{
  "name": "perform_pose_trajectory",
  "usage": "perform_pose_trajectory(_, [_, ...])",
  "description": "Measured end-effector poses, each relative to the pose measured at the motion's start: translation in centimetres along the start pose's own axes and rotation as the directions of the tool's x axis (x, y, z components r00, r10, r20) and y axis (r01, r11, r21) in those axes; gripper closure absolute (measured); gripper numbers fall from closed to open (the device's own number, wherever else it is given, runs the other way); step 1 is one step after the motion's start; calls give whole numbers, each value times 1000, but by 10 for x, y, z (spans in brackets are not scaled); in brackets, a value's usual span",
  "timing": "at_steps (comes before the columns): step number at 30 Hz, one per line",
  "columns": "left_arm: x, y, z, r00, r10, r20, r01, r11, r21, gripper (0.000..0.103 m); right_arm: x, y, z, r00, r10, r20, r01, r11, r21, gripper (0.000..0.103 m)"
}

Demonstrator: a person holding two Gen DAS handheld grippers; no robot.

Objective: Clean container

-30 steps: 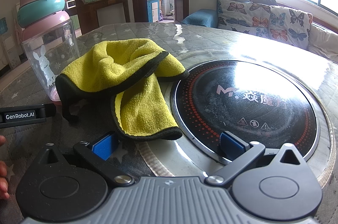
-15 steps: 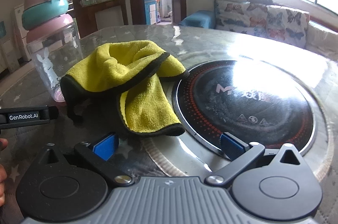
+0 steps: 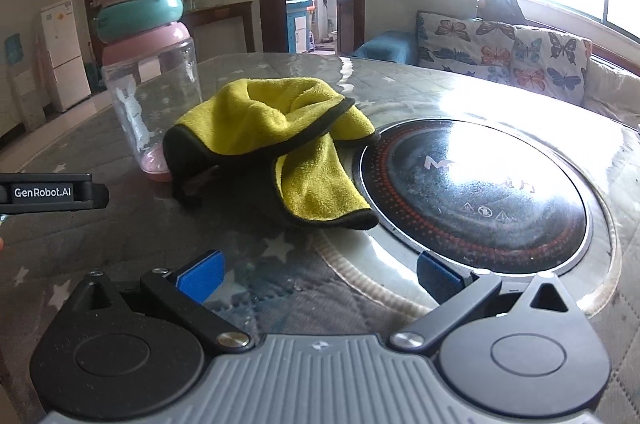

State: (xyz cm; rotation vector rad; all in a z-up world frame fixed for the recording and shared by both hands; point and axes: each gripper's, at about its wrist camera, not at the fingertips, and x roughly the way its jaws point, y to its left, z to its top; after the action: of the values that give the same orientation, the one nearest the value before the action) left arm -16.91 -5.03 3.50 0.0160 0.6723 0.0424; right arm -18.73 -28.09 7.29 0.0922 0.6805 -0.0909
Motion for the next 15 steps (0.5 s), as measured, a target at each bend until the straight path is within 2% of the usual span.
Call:
perform_pose_trajectory(9, [-23, -8, -1, 1000, 11, 11, -11, 999, 40, 0, -14, 2, -4, 1000, 21, 10, -21, 1000, 4, 0])
perform_pose_trajectory(15, [-33, -3, 0, 1000, -8, 28, 7, 1000, 16, 0, -21, 0, -9, 1000, 25, 10, -25, 1000, 9, 0])
